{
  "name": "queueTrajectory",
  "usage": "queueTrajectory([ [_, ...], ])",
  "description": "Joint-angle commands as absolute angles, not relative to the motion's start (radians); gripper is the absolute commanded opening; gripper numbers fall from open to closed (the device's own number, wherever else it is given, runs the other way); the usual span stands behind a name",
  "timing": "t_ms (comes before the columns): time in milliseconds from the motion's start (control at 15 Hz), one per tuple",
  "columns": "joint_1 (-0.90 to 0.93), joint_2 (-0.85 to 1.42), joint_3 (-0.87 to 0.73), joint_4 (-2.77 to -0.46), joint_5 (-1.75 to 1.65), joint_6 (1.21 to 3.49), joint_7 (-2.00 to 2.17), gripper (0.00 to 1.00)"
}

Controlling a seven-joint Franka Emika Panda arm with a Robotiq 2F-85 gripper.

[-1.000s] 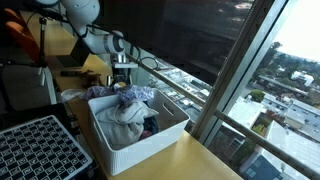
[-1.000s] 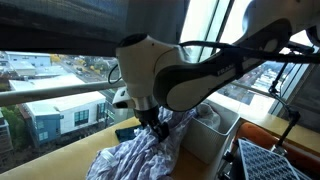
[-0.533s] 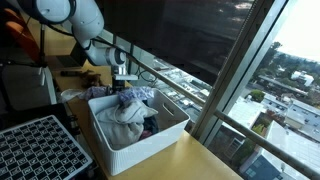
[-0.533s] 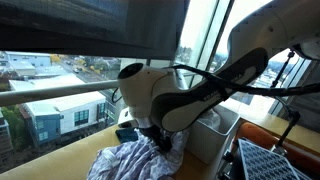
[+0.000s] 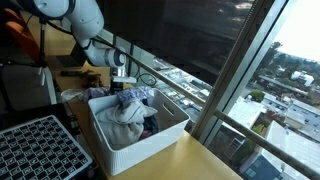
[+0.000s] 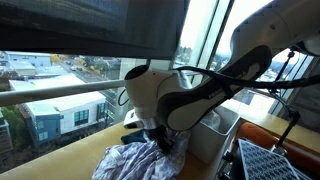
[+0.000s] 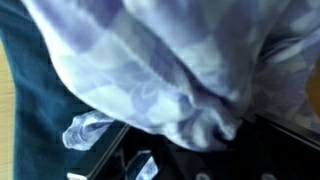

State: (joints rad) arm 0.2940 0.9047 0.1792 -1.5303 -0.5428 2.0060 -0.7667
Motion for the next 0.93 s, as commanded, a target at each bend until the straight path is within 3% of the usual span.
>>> queueTrajectory([
  [0, 0.268, 0.775, 0.190, -1.650, -0.502, 2.044, -0.732, 0.06],
  [133, 0.270, 0.685, 0.188, -1.702, -0.493, 2.058, -0.684, 0.00],
  [867, 0.187, 0.202, 0.168, -1.815, -0.412, 2.008, -0.554, 0.01],
])
